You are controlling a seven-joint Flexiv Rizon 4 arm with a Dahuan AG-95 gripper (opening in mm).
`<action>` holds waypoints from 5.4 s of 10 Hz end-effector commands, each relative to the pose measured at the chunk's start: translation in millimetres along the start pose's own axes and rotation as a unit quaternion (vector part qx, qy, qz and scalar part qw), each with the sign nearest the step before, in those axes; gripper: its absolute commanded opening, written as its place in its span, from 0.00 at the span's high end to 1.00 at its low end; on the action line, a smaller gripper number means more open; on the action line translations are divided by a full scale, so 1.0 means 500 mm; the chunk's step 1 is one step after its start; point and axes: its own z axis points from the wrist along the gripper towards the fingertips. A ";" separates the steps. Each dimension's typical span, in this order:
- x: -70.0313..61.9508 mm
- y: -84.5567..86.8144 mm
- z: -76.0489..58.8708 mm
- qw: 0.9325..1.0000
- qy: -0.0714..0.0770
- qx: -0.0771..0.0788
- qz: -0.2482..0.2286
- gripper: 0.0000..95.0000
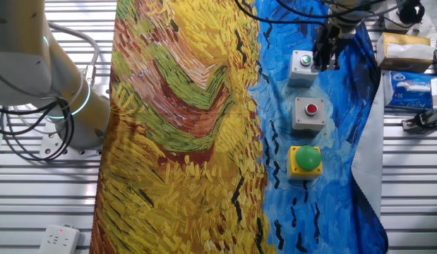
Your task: Press three buttons from left to right in sequence
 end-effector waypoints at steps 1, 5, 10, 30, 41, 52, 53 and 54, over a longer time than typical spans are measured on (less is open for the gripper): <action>-0.004 0.002 0.000 0.999 0.023 -0.011 -0.036 1.00; -0.004 0.002 0.000 0.999 0.016 -0.026 -0.042 1.00; -0.024 0.055 0.008 0.999 0.012 -0.026 -0.022 1.00; -0.004 0.107 0.036 1.000 0.008 -0.023 -0.015 1.00; 0.012 0.101 0.042 1.000 0.005 -0.022 -0.014 1.00; -0.002 0.099 0.077 0.999 0.008 -0.028 -0.013 1.00; -0.003 0.100 0.079 1.000 0.011 -0.024 -0.014 1.00; -0.002 0.100 0.079 0.999 0.011 -0.026 -0.015 1.00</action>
